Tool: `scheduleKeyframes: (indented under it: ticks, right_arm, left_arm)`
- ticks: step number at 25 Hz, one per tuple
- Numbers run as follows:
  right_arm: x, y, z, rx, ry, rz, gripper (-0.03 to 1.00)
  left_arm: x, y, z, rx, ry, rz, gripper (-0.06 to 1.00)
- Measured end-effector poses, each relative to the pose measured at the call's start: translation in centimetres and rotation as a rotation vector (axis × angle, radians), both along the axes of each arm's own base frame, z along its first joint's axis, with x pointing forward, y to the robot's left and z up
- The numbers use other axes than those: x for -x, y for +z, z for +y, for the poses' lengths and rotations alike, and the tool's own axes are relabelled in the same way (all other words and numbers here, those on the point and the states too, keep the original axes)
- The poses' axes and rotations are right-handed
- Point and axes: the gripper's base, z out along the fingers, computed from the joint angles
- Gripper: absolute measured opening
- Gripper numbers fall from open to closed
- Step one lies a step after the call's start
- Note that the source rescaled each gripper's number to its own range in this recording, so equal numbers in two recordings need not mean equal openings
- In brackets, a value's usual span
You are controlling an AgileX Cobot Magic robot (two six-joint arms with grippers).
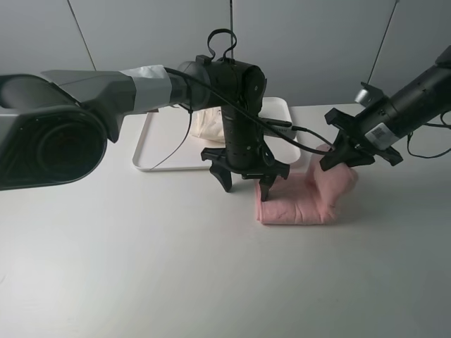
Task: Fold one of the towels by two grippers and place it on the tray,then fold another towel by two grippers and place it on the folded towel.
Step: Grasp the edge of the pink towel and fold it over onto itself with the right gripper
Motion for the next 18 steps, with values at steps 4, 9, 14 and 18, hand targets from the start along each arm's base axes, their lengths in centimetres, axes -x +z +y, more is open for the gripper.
scheduleKeyframes:
  ticks: [4, 9, 14, 18]
  right_arm:
    - [-0.4, -0.9, 0.4, -0.06, -0.011, 0.001, 0.1]
    - [-0.6, -1.9, 0.7, -0.096, -0.015, 0.0, 0.1]
    - [0.3, -3.2, 1.2, -0.176, -0.037, 0.0, 0.1]
    - [0.9, -3.9, 1.6, -0.232, -0.06, -0.036, 0.1]
  left_arm:
    - [0.0, 0.0, 0.0, 0.0, 0.0, 0.0, 0.92]
    - [0.0, 0.0, 0.0, 0.0, 0.0, 0.0, 0.92]
    - [0.0, 0.0, 0.0, 0.0, 0.0, 0.0, 0.92]
    - [0.0, 0.0, 0.0, 0.0, -0.002, 0.0, 0.92]
